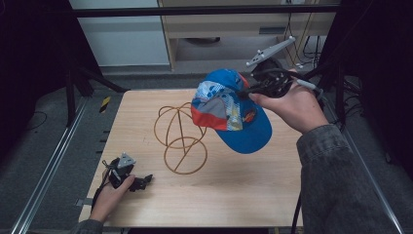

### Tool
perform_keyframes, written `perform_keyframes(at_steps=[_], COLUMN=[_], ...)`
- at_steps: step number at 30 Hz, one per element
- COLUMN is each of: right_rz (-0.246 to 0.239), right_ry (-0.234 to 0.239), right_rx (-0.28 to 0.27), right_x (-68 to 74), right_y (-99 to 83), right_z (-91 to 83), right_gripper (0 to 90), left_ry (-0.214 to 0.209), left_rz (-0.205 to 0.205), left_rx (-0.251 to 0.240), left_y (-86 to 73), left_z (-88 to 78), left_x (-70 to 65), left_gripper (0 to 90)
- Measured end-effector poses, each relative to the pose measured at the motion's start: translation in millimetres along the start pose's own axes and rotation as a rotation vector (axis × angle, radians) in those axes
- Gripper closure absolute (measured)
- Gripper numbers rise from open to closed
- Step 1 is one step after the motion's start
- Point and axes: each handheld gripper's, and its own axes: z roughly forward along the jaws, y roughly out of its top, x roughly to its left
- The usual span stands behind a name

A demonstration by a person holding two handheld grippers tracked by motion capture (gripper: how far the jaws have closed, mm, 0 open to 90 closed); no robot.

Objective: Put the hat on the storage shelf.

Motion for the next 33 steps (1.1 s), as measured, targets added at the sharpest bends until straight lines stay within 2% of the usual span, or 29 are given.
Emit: perform_keyframes(at_steps=[9,20,33], right_rz=[-0.036,-0.051,-0.067], right_ry=[0.026,0.058,0.076], right_rx=[-0.014,-0.039,-0.038], right_x=[13.6,24.4,33.9], right_y=[20.0,35.9,56.9], right_z=[10.7,24.1,42.9], right_gripper=[90.0,90.0,90.0], left_ry=[-0.001,0.001,0.001], left_rz=[0.001,0.002,0.005], left_rx=[0.000,-0.001,0.002], left_y=[0.0,0.0,0.0], left_z=[-0.1,0.0,-0.2], left_x=[0.0,0.1,0.2], left_gripper=[0.0,0.0,0.0])
